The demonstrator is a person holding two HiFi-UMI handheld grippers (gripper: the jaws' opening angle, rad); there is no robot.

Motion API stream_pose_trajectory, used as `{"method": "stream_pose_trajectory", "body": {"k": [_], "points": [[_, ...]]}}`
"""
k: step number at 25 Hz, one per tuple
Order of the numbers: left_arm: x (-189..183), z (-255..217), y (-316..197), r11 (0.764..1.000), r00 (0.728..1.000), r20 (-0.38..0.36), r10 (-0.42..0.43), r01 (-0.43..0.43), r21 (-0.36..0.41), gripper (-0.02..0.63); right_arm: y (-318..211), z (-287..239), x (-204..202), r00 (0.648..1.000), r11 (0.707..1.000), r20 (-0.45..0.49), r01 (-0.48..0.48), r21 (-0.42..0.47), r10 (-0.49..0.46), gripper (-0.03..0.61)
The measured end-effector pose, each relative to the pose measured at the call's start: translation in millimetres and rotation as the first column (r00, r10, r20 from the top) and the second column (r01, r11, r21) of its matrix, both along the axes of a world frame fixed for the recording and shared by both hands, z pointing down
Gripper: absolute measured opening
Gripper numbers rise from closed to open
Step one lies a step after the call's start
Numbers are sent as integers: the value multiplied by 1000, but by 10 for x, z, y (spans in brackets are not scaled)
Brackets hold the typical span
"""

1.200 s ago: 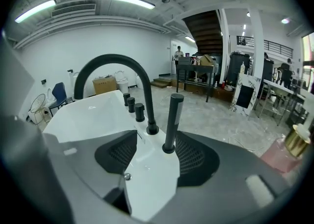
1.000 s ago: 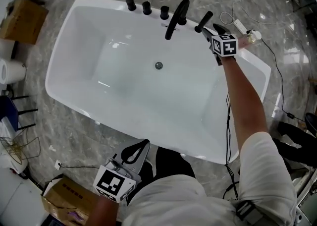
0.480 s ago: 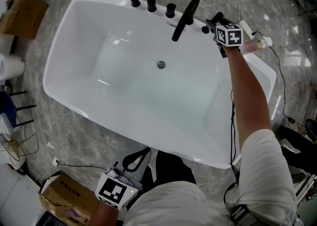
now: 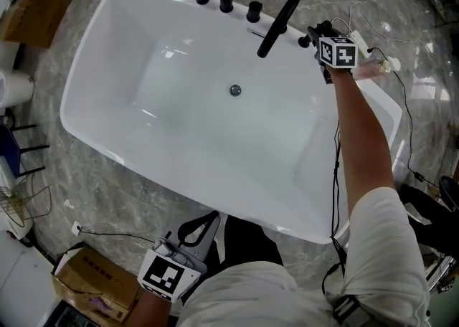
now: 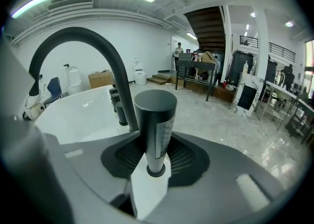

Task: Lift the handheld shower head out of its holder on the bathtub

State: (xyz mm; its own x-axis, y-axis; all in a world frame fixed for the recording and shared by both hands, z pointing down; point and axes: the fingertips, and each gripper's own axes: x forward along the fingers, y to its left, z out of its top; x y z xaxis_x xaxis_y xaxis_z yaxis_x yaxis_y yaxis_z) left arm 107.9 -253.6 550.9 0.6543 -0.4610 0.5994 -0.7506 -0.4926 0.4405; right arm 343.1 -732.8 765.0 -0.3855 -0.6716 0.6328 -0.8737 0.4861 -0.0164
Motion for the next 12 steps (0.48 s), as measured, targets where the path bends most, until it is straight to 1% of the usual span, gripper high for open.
{"method": "stream_pose_trajectory", "body": {"k": [5,12], "points": [[-47,-61,6,1000,1000,-10,-4,4,27,5,69,-91,3,1000,1000,-15,0,8,1,147],[-65,-183,55,998,1000,-23,-10,12,69,5,170,-378,-22,1000,999,-16,-1,38,2,146]]}}
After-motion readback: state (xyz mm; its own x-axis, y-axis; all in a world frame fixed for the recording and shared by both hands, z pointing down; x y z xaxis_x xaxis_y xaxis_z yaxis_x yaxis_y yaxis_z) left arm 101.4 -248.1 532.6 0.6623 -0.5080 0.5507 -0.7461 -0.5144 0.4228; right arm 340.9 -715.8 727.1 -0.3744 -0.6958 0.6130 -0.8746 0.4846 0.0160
